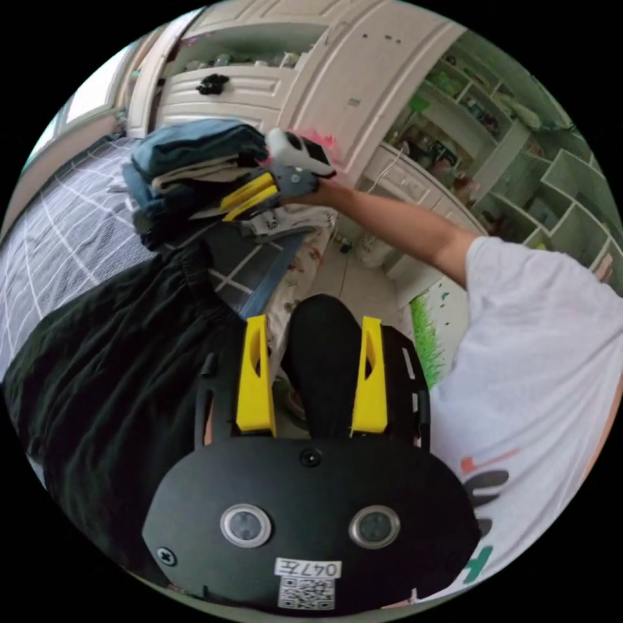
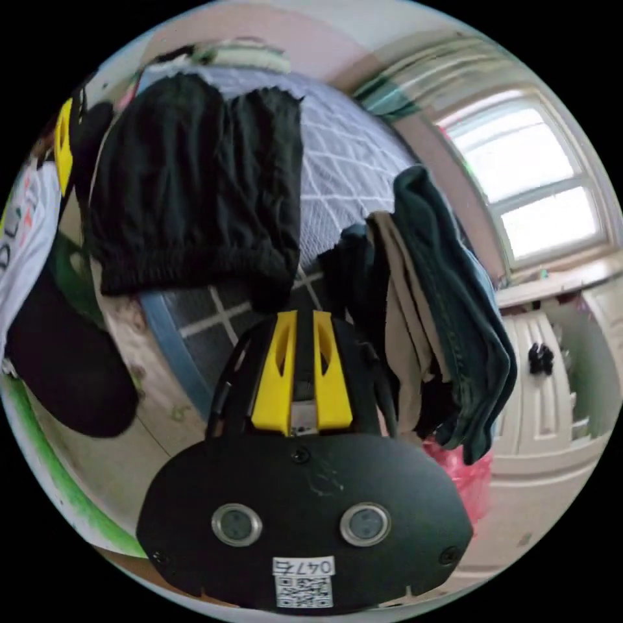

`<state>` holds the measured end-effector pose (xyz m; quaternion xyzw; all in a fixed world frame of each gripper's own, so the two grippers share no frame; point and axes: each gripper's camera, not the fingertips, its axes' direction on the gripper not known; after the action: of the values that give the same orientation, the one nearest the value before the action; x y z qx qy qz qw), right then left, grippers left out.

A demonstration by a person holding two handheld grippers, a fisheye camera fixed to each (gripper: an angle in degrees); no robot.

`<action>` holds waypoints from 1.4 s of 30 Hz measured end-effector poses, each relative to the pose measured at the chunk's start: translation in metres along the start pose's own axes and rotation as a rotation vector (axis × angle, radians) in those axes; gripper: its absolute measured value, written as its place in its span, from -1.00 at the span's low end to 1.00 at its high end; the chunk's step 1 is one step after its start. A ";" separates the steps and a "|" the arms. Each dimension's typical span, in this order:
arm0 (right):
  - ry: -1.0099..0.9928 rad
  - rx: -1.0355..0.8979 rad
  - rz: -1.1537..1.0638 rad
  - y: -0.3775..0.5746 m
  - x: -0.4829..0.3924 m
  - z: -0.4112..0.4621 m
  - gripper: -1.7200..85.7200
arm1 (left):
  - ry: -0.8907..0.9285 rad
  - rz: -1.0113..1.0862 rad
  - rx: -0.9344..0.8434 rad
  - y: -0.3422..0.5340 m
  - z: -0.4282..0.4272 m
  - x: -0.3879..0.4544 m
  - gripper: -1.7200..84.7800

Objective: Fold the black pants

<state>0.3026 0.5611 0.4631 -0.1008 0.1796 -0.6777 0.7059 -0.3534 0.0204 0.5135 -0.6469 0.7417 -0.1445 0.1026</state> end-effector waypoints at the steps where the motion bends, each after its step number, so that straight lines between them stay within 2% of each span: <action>1: -0.036 0.074 0.088 0.004 0.001 -0.010 -0.91 | -0.007 -0.012 0.017 0.008 -0.009 -0.004 -0.57; 4: -0.153 0.094 0.305 0.006 0.003 -0.002 -0.85 | -0.095 -0.112 0.057 0.054 -0.046 -0.030 -0.65; 8: -0.228 0.015 0.343 0.012 -0.022 0.047 -0.74 | 0.004 -0.172 0.091 0.083 -0.066 -0.060 -0.67; 10: -0.278 0.029 0.366 0.012 -0.034 0.061 -0.71 | -0.023 -0.150 0.065 0.077 -0.058 -0.065 -0.66; 15: -0.358 0.113 0.506 0.007 -0.042 0.079 -0.90 | -0.108 -0.067 -0.068 0.035 -0.006 -0.091 -0.65; 18: -0.221 0.084 0.403 -0.005 -0.046 0.074 -0.94 | -0.093 -0.143 -0.205 0.030 0.033 -0.120 -0.66; 20: 0.259 0.181 0.108 -0.020 -0.079 0.038 -0.94 | -0.005 -0.177 -0.213 0.039 0.041 -0.125 -0.65; 22: 0.482 0.223 -0.087 -0.025 -0.108 0.030 -0.94 | -0.004 -0.175 -0.189 0.048 0.038 -0.123 -0.65; 24: 0.435 0.155 -0.142 -0.024 -0.121 0.047 -0.93 | 0.026 -0.174 -0.204 0.052 0.034 -0.125 -0.65; 26: 0.331 -0.011 -0.155 -0.011 -0.132 0.083 -0.91 | 0.049 -0.170 -0.220 0.053 0.029 -0.130 -0.65; 29: 0.297 -0.142 -0.081 0.012 -0.138 0.097 -0.90 | 0.119 -0.147 -0.213 0.055 0.008 -0.134 -0.67; 32: 0.266 -0.089 0.039 0.027 -0.135 0.073 -0.91 | 0.265 -0.130 -0.148 0.059 -0.019 -0.136 -0.68; 34: 0.212 -0.079 0.143 0.024 -0.128 0.055 -0.92 | 0.292 -0.119 -0.106 0.063 -0.040 -0.136 -0.68; 37: 0.018 0.072 0.261 0.008 -0.122 0.018 -0.94 | 0.228 -0.165 -0.019 0.085 -0.085 -0.139 -0.67; 40: -0.126 0.211 0.176 -0.018 -0.143 0.004 -0.94 | 0.119 -0.323 0.128 0.136 -0.150 -0.150 -0.67; 42: -0.133 0.183 0.105 -0.030 -0.163 0.015 -0.95 | -0.019 -0.491 0.253 0.197 -0.216 -0.153 -0.67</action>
<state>0.2780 0.7195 0.5076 -0.0711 0.0749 -0.6451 0.7571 -0.5880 0.2132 0.6421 -0.7907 0.5377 -0.2506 0.1516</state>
